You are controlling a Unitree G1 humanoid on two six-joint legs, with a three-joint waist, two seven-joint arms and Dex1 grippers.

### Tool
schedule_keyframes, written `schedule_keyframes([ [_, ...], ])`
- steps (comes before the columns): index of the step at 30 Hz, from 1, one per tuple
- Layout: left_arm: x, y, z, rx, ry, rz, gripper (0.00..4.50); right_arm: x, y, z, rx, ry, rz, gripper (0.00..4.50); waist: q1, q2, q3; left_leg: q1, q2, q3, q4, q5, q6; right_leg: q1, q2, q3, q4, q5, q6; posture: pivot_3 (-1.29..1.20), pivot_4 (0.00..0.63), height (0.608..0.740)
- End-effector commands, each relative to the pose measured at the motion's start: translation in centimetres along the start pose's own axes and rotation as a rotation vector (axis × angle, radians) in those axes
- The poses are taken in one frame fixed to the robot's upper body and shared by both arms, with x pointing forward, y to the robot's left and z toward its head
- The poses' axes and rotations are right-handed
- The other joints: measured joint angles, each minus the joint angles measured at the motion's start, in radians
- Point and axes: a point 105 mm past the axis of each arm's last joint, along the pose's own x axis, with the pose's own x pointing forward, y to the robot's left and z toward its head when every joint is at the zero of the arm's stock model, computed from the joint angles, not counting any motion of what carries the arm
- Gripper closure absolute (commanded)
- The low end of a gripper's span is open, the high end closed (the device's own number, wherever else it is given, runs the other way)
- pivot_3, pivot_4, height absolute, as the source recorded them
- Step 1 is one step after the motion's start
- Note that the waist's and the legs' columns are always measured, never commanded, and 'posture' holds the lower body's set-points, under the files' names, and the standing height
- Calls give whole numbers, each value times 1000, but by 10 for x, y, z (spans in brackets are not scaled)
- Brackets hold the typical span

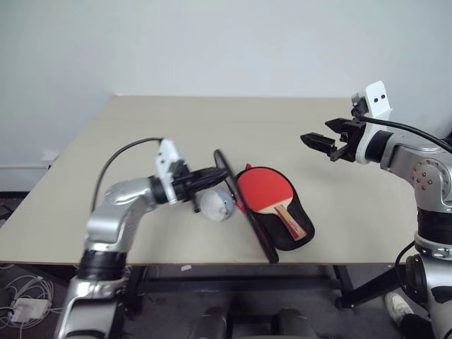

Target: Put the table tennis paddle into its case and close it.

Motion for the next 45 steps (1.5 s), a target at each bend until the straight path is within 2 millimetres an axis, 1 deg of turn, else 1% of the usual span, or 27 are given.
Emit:
schedule_keyframes([
  [1, 42, -11, 1, -12, 0, -31, 3975, -3, -9, 24, -22, -83, -49, 0, 0, 0, 0, 0, 0, 0, 0, 0, 0, 0, 0, 0, 0, 0, 0, 0, 0, 734],
  [4, 58, -23, -5, -24, 15, -65, 3975, -4, -14, 26, -12, -96, -76, 0, -6, 0, 0, 0, 0, 1, 0, -1, 1, -1, 1, 2, 0, 0, 0, 0, 0, 734],
  [8, 63, -40, -17, -97, 54, -106, 3975, -9, -23, 27, 13, -115, -128, 0, -6, 1, 0, 0, 2, 1, 0, -1, 1, -2, 4, 5, 1, 0, 0, 0, 0, 734],
  [10, 63, -48, -26, -148, 81, -116, 3975, -12, -23, 28, 8, -121, -124, 0, -4, 1, 0, 0, 2, 1, 0, -1, 1, -1, 4, 5, 1, 0, 0, 0, 0, 734],
  [14, 58, -60, -36, -264, 114, -138, 3975, -16, -16, 22, -50, -97, -79, 0, -3, 1, 0, 0, 2, 1, 1, -1, 2, -1, 4, 5, 1, 0, 0, 0, 0, 734],
  [18, 41, -73, -45, -381, 166, -189, 3975, -15, -23, 16, -46, -78, -93, 0, -4, 1, 0, 0, 2, 1, 1, -1, 2, -1, 4, 5, 1, 0, 0, 0, 0, 734],
  [19, 37, -75, -47, -411, 179, -197, 3617, -15, -23, 15, -45, -76, -93, 0, -5, 1, 0, 0, 2, 1, 1, -1, 2, -1, 4, 5, 1, 0, 0, 0, 0, 734],
  [20, 33, -77, -48, -443, 189, -207, 3402, -14, -23, 15, -44, -76, -93, 0, -5, 1, 0, 0, 2, 1, 1, -1, 2, -1, 4, 5, 1, 0, 0, 0, 0, 734],
  [21, 29, -80, -50, -476, 199, -217, 3095, -13, -22, 14, -40, -76, -92, 0, -6, 1, 0, 1, 3, 1, 1, -1, 1, -1, 5, 5, 1, 0, 0, 0, 0, 734],
  [25, 17, -88, -60, -562, 242, -215, 1666, -9, -16, 9, -24, -76, -81, 0, -5, 1, 0, 0, 3, 2, 1, -1, 1, -1, 6, 6, 1, 0, 0, 0, 0, 734],
  [29, 15, -89, -73, -575, 284, -157, 272, -8, -12, 6, -10, -74, -75, 0, -2, 1, 0, 0, 4, 1, 1, -1, 1, -1, 6, 6, 1, 0, 0, 0, 0, 734],
  [30, 15, -90, -75, -590, 296, -151, 41, -8, -11, 5, -8, -74, -73, 0, -2, 1, 0, 0, 3, 1, 2, -1, 1, -1, 6, 6, 1, 0, 0, 0, 0, 734],
  [36, 16, -93, -83, -729, 329, -128, 41, -6, -7, 4, 9, -81, -69, 0, -2, 1, 0, 0, 3, 1, 2, -1, 1, -1, 6, 6, 1, 0, 0, 0, 0, 734],
  [41, 27, -95, -86, -863, 321, -131, 41, -6, -4, 3, 21, -85, -68, 0, -2, 1, 0, 0, 3, 1, 2, -1, 1, -1, 6, 6, 1, 0, 0, 0, 0, 734],
  [45, 36, -95, -95, -926, 350, -107, 41, -5, -2, 3, 28, -90, -67, 0, -2, 1, 0, 0, 3, 1, 2, -1, 1, -1, 6, 6, 1, 0, 0, 0, 0, 734],
])
